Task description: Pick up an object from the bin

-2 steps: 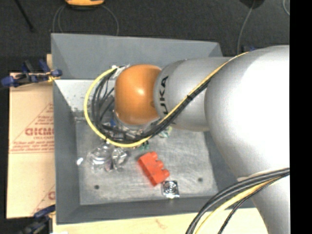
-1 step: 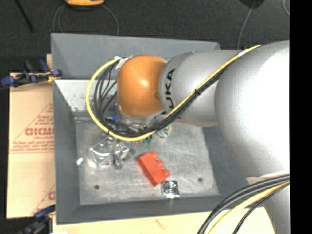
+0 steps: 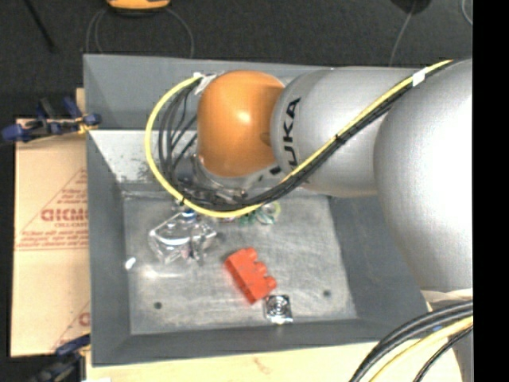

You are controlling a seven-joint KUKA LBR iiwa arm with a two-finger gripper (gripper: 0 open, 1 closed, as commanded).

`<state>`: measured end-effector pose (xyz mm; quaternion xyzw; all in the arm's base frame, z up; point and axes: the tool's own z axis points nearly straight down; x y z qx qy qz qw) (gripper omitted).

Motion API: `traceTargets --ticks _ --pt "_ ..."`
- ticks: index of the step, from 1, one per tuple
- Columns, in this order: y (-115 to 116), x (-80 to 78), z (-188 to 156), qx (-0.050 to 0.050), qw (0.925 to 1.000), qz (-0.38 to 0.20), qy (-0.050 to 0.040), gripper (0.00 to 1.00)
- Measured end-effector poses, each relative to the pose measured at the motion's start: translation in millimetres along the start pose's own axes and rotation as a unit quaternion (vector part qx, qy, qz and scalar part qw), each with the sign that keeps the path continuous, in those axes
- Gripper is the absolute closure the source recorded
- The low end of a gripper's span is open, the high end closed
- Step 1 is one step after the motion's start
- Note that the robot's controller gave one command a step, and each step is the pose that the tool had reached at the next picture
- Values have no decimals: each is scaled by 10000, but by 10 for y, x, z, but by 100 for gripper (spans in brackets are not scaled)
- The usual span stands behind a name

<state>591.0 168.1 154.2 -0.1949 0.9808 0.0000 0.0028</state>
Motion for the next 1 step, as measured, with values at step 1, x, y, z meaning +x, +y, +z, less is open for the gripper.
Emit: traceTargets --ticks 1 --pt "-12 -11 -385 4 10000 30 1 100"
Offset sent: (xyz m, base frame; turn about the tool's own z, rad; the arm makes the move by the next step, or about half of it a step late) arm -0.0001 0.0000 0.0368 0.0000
